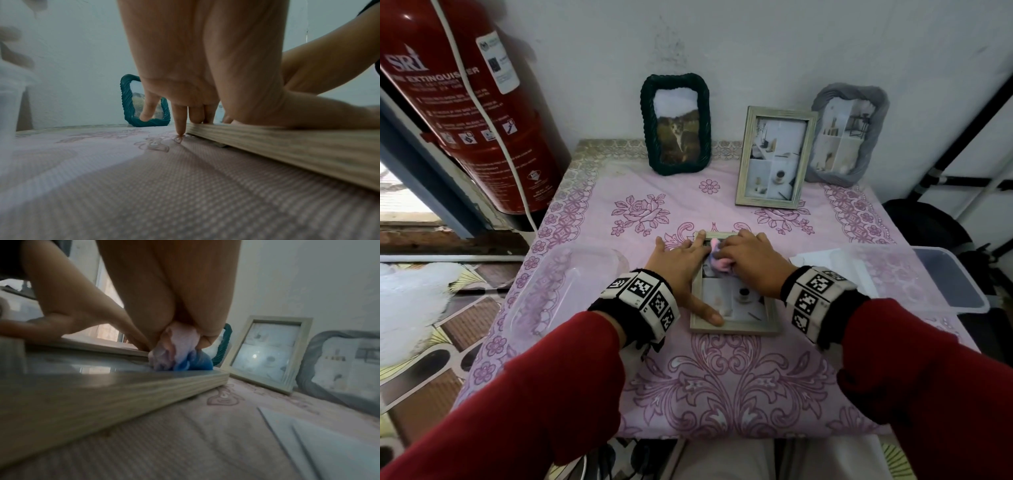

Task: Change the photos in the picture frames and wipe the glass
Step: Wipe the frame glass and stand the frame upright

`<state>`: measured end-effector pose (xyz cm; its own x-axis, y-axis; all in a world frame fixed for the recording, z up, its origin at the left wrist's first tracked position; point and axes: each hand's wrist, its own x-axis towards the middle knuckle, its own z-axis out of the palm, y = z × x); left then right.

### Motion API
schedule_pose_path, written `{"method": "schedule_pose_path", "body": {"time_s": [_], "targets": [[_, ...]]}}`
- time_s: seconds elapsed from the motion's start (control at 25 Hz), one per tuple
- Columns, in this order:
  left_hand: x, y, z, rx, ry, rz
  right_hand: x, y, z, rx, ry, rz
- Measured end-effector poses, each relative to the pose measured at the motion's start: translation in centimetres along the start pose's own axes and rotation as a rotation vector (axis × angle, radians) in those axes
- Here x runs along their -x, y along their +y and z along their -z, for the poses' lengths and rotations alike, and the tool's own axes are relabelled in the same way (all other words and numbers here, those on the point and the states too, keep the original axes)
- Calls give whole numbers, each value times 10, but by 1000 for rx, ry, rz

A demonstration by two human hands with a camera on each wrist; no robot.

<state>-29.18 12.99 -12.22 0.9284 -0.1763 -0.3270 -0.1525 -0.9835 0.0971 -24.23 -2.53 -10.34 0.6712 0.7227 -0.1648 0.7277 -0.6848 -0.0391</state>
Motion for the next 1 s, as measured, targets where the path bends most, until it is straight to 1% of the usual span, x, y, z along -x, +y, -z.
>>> {"method": "schedule_pose_path", "body": {"time_s": [0.04,0.16,0.32,0.36,0.44,0.48,0.56,0.68,0.8,0.88,1.0], "targets": [[-1,0,-1,1,5,0,-2,-1,-3,-27,10,7],[1,1,1,-14,-5,1,-1,3,-8,-2,22,70],[2,1,2,-20,-6,4,18,3,-10,-47,-27,156],[3,1,2,-25,-10,3,26,1,-12,-26,-15,196],[3,1,2,-33,-13,1,44,0,-16,98,25,259],[3,1,2,-38,-15,-2,51,2,-16,168,43,255],[1,1,3,-45,-9,-5,58,9,-12,252,70,199],[1,0,1,-30,-1,-2,47,18,-4,270,82,117],[0,0,-1,-19,0,-1,23,24,-1,181,70,29],[-1,0,-1,-10,-1,1,8,25,0,56,39,-27],[0,1,1,-3,-4,7,-2,22,-5,-35,30,-34]]}}
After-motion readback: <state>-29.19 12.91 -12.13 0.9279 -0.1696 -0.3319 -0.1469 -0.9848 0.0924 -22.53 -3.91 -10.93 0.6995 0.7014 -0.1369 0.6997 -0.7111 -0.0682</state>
